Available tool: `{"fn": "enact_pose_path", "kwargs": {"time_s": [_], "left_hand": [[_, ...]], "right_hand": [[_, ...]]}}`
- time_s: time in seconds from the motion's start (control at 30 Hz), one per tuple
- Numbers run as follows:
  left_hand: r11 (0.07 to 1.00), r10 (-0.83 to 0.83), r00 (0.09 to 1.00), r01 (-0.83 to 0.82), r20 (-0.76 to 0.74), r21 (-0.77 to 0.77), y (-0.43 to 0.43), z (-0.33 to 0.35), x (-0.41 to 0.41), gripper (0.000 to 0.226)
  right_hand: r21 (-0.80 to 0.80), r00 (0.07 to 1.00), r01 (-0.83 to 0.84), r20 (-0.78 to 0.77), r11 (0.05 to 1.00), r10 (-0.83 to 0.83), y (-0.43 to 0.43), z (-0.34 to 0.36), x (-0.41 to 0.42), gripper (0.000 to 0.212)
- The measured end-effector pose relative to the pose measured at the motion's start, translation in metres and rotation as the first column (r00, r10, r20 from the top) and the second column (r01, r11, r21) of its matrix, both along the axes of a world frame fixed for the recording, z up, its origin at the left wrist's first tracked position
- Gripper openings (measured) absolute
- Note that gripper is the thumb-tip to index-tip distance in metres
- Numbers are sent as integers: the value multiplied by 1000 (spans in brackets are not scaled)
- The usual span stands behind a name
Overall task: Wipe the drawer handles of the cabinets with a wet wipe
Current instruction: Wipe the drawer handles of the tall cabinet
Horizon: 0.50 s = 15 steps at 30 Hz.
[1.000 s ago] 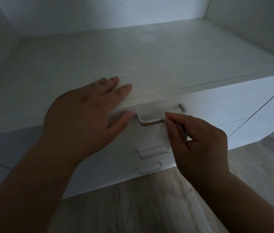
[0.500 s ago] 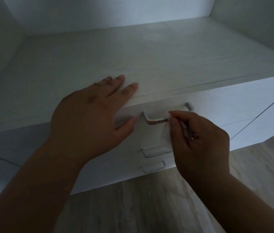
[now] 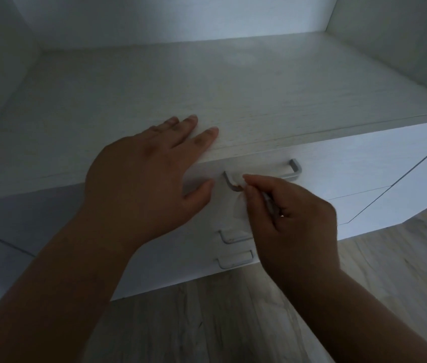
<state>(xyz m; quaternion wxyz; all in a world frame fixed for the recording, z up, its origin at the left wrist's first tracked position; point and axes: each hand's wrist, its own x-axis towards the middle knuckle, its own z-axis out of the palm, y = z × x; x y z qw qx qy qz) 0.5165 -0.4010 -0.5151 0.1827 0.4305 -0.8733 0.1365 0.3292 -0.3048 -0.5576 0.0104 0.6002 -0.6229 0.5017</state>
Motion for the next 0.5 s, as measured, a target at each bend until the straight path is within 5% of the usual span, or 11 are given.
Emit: {"fn": "enact_pose_path", "kwargs": {"time_s": [0.13, 0.5], "left_hand": [[1000, 9, 1000, -9, -8, 14, 1, 0, 1, 72], [999, 23, 999, -23, -23, 25, 4, 0, -2, 71]], "right_hand": [[15, 994, 99, 50, 995, -100, 1, 4, -11, 18], [63, 997, 58, -50, 996, -55, 0, 9, -8, 13]]}}
